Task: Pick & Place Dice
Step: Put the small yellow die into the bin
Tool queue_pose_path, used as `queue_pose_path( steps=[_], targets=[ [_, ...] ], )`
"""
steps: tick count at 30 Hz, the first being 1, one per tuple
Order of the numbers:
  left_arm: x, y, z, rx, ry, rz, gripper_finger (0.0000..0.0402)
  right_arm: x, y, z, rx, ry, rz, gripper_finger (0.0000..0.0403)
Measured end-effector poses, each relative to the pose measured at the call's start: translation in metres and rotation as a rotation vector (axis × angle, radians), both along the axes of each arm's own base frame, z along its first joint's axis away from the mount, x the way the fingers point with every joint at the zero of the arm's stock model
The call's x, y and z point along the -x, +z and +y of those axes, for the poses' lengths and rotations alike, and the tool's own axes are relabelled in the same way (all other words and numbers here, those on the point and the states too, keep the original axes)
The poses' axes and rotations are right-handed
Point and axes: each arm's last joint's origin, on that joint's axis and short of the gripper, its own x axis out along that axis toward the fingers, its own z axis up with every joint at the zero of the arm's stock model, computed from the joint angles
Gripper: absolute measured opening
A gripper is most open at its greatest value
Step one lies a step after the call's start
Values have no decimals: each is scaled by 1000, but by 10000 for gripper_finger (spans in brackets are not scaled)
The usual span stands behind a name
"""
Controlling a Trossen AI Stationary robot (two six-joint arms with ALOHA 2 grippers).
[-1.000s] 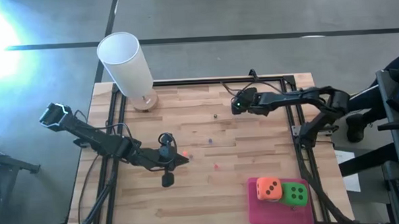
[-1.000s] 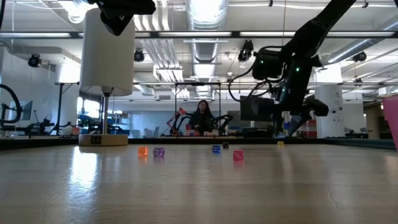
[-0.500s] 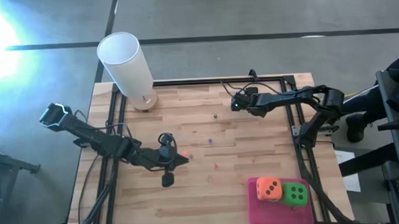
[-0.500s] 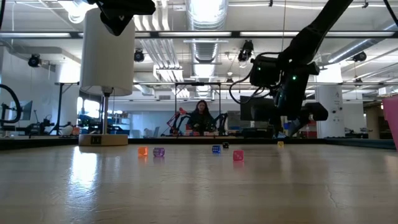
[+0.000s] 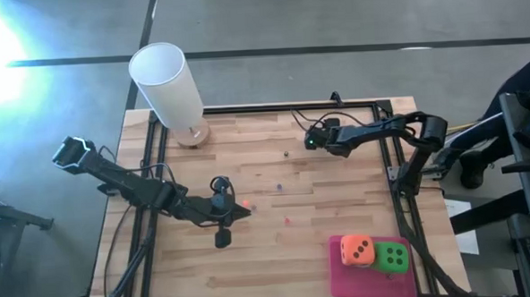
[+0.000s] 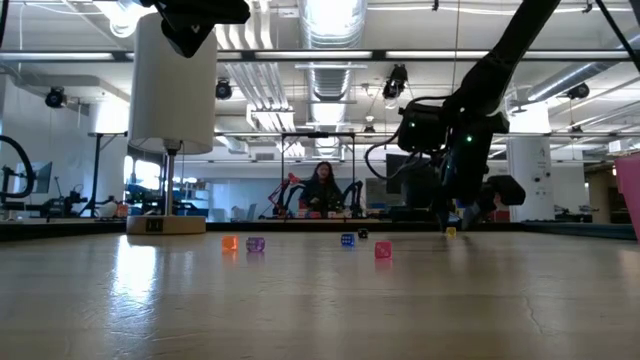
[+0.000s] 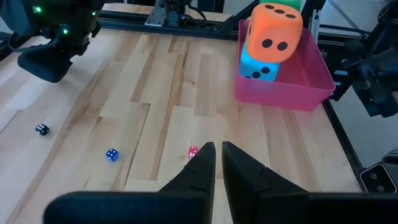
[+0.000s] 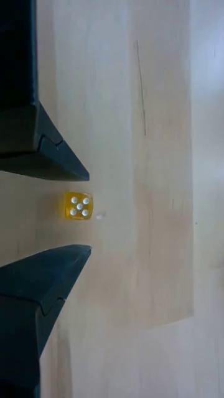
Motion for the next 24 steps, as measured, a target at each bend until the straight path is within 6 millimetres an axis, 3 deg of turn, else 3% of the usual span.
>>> queue_pose_path(
  steps=[7, 19, 24],
  targets=[
    [0, 0, 0, 2, 1, 0, 36, -1, -1, 0, -2, 4, 0, 147],
    [0, 0, 0, 2, 1, 0, 36, 0, -1, 0, -1, -2, -8, 64],
    [0, 0, 0, 2, 1, 0, 36, 2, -3, 1, 1, -5, -8, 54]
  ],
)
